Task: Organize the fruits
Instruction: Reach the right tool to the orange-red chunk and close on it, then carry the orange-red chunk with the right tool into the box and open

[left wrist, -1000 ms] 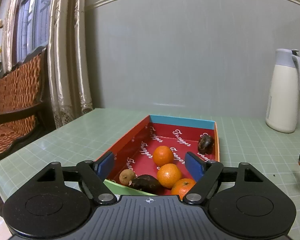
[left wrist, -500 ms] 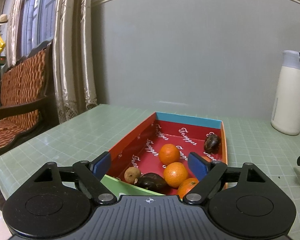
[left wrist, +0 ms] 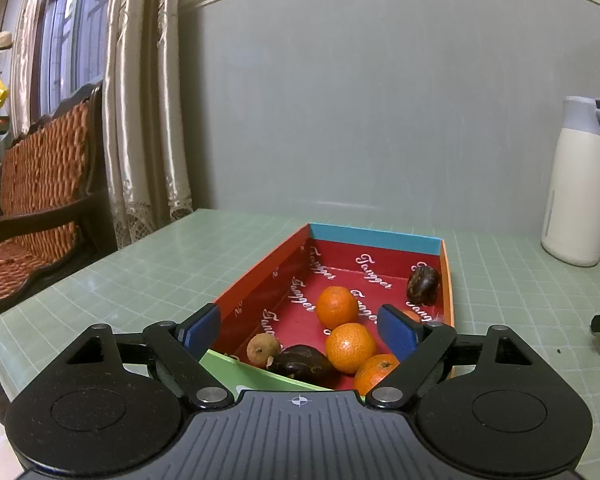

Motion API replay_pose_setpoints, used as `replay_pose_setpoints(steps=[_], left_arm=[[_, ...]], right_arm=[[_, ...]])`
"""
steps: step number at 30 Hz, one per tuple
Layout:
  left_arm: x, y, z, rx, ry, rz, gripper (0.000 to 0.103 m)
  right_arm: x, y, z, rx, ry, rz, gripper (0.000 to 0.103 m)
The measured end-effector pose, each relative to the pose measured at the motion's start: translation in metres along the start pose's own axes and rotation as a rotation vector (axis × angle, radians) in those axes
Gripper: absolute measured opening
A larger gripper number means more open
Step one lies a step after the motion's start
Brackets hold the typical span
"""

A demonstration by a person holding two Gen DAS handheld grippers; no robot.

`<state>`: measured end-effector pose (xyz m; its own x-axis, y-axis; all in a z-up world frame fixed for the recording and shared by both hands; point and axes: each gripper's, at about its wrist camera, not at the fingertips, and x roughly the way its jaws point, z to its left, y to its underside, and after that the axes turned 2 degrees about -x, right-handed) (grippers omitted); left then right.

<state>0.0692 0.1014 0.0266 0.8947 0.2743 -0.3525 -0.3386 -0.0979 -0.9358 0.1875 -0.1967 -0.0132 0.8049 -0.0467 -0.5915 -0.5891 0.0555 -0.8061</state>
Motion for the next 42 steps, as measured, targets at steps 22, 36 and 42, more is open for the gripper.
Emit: replay_pose_setpoints(steps=[22, 36, 42], left_arm=[[0.0, 0.0, 0.003, -0.009, -0.015, 0.0, 0.088], [-0.01, -0.002, 0.035, -0.035, -0.09, -0.011, 0.089], [-0.015, 0.001, 0.062, -0.062, -0.143, -0.003, 0.089]], right_arm=[[-0.007, 0.001, 0.001, 0.014, -0.068, -0.016, 0.028], [-0.049, 0.001, 0.054, -0.077, -0.247, -0.123, 0.028], [-0.072, 0.0, 0.096, -0.143, -0.378, -0.164, 0.028]])
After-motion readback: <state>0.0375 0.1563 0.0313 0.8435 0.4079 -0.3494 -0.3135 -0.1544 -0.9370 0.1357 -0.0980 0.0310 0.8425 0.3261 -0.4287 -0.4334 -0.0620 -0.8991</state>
